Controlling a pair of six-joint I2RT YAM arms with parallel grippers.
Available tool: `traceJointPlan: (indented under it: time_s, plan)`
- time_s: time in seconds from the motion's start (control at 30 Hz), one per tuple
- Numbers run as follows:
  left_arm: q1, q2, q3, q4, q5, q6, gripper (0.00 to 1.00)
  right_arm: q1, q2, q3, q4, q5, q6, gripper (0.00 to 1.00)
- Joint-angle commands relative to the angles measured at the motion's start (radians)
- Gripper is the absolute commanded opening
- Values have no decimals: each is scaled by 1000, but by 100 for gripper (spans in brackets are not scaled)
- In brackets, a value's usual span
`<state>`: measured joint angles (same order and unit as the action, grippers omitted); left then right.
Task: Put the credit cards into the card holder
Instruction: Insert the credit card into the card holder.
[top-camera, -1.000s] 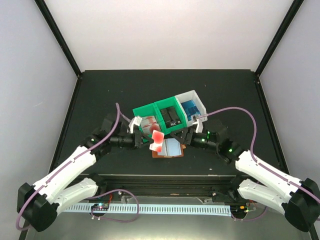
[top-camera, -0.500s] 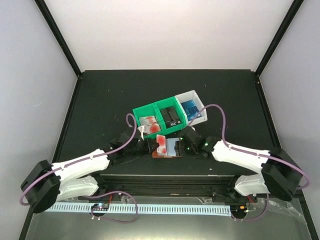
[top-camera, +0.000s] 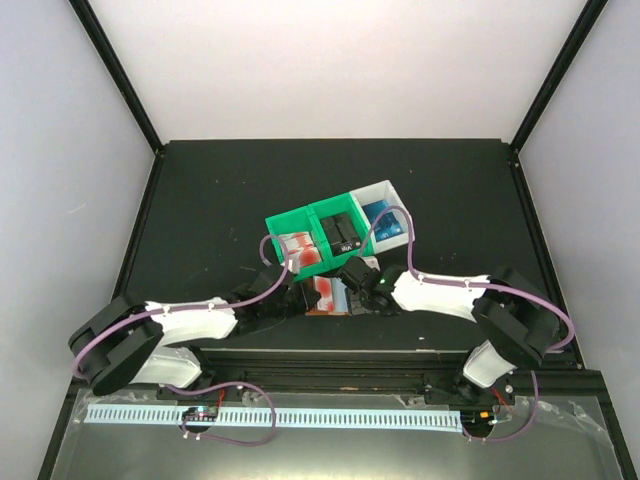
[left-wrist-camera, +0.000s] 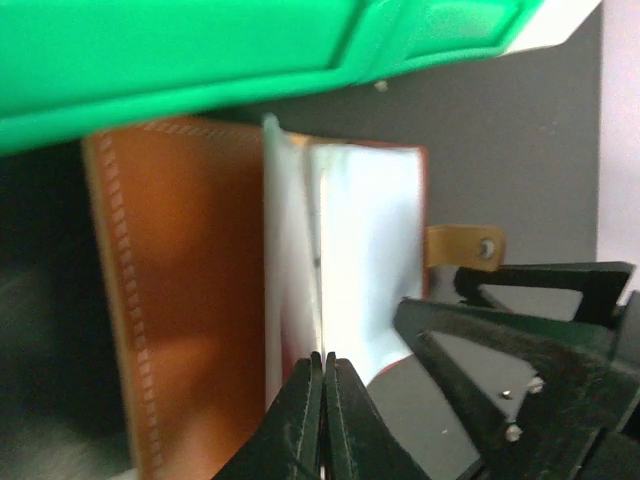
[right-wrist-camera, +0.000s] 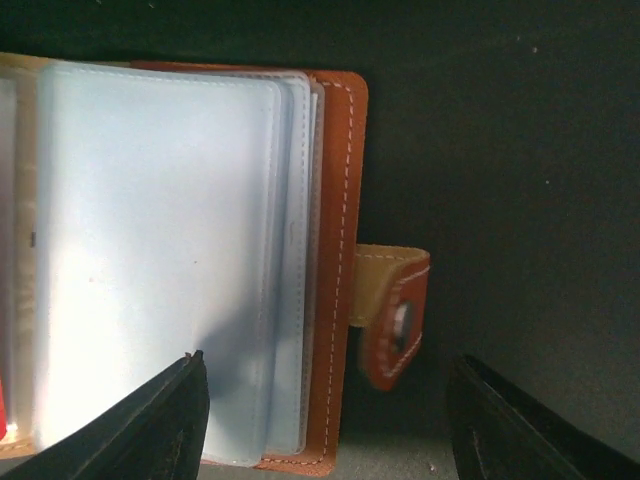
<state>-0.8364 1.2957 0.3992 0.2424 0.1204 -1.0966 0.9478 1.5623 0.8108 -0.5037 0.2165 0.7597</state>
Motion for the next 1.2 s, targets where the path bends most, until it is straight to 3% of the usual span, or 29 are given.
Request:
traceJointPlan:
  time_s: [0.0,0.3,0.53,0.93,1.17]
  plan:
    - [-13,34,-50,136,-21,-47,2,6,28,23,-22,24,-10,64]
    - [-13,103,-48,212,27,-57,2,6,35,6,-31,-15,-9,52]
    - [-13,-1,-69,167,-27,-32,1,6,38,6,-39,-11,5,44]
    - [-12,131,-51,316,45,-15,2,6,26,-3,-32,-13,9,41]
    - [-12,191,-31,315,45,-26,2,6,22,-15,-24,-17,13,41]
